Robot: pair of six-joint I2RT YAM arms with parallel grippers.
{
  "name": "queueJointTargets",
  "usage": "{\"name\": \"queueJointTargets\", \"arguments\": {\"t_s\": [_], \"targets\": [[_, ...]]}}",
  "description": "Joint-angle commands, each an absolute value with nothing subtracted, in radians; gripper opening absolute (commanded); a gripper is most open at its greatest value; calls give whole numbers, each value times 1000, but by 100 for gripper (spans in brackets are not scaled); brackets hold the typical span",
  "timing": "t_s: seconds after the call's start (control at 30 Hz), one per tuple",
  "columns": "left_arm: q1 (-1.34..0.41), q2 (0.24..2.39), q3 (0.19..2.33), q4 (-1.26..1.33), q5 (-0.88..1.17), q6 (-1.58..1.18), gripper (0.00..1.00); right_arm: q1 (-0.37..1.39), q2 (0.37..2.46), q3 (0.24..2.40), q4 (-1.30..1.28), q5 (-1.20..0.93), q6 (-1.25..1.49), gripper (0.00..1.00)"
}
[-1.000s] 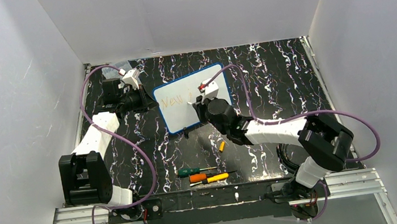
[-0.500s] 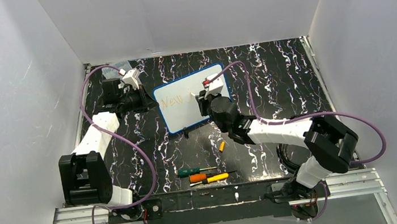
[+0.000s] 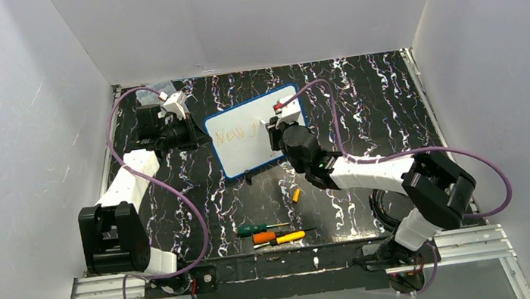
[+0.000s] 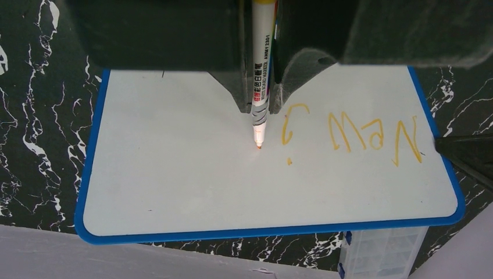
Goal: Write a sentence on the whiteboard
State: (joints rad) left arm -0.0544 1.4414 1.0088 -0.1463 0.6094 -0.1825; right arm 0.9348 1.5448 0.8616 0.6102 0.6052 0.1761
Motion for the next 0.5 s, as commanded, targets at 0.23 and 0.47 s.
{"name": "queueJointTargets", "arguments": {"t_s": [0.23, 0.47], "targets": [[-57, 1394, 1018, -152, 637, -178, 0, 923, 1570, 914, 669, 571, 158, 1], [-57, 1389, 1018, -152, 637, -179, 0, 925, 1549, 861, 635, 552, 192, 1]]}}
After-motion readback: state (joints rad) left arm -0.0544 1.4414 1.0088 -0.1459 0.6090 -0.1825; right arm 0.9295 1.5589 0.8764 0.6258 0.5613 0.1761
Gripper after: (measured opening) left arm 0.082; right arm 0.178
